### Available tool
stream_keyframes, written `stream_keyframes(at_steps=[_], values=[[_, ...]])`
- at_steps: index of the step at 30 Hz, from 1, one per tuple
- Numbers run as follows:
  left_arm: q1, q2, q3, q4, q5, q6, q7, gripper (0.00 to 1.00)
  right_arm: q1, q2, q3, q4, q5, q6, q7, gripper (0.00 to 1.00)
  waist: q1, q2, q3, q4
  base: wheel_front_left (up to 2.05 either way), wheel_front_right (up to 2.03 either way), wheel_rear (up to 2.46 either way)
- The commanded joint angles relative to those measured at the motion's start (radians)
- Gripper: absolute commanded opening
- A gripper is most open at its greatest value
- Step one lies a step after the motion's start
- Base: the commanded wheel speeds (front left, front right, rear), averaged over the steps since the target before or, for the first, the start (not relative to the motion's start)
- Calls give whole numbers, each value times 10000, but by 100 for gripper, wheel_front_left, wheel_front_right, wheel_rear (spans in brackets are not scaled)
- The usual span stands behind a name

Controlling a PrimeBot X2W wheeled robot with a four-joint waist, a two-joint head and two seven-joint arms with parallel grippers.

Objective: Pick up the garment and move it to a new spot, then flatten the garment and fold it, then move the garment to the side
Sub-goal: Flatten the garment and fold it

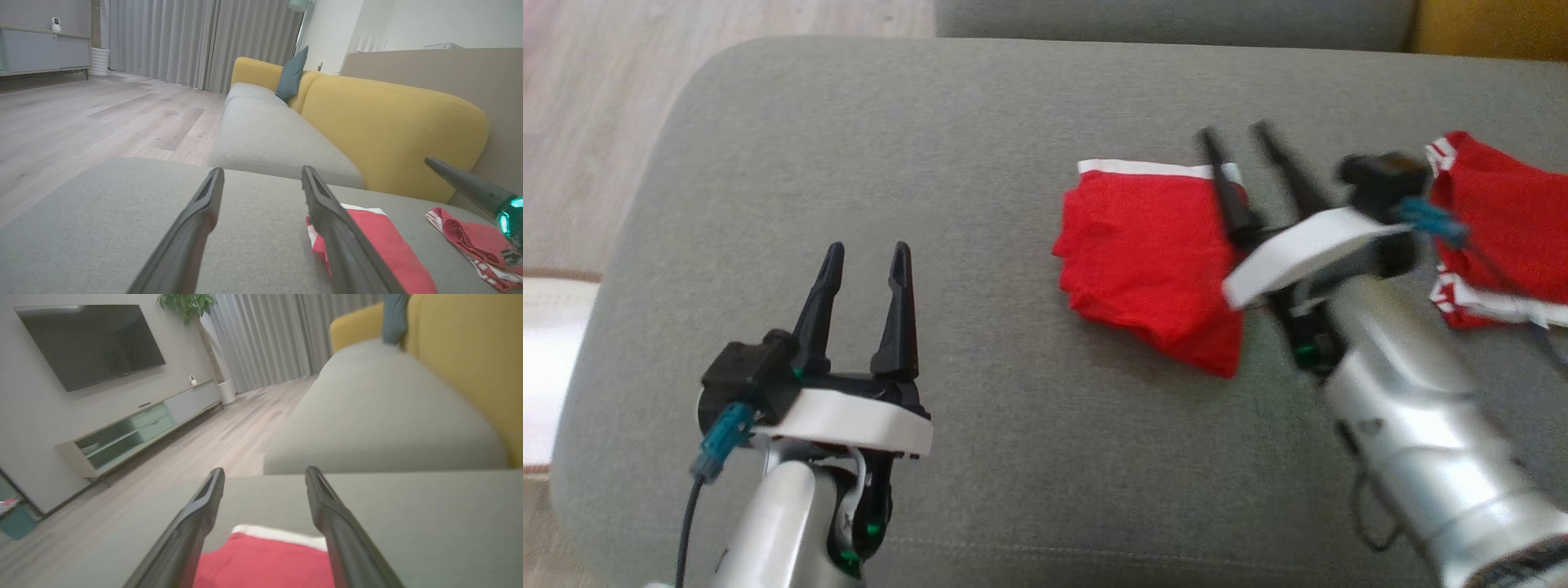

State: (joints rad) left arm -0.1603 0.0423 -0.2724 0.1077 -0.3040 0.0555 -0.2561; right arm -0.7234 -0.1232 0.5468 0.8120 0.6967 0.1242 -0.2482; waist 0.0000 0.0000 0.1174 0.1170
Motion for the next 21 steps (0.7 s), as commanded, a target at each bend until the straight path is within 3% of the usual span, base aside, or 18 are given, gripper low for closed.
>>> stream_keyframes(at_steps=[1, 6, 10, 15, 21], values=[[-323, 79, 397, -508, -107, 5, -57, 100, 453, -96, -713, -720, -1065, 65, -132, 100, 0, 0, -23, -281, 0, 0, 0], [-457, 79, 380, -807, -150, -30, -57, 100, 2158, -23, -2978, -2469, -4061, 65, -133, 100, 0, 0, 36, -676, 0, 0, 0], [-543, 79, 359, -837, -177, -85, -57, 100, 3401, 388, -4340, -3747, -5475, 65, -134, 100, 0, 0, 92, -922, 0, 0, 0], [-516, 79, 323, -707, -157, -223, -57, 100, 4493, 687, -5061, -4799, -6220, 65, -134, 100, 0, 0, 114, -1155, 0, 0, 0], [-390, 79, 370, -624, -149, -281, -57, 100, 4943, 724, -5044, -5278, -5950, 65, -135, 100, 0, 0, 138, -1264, 0, 0, 0]])
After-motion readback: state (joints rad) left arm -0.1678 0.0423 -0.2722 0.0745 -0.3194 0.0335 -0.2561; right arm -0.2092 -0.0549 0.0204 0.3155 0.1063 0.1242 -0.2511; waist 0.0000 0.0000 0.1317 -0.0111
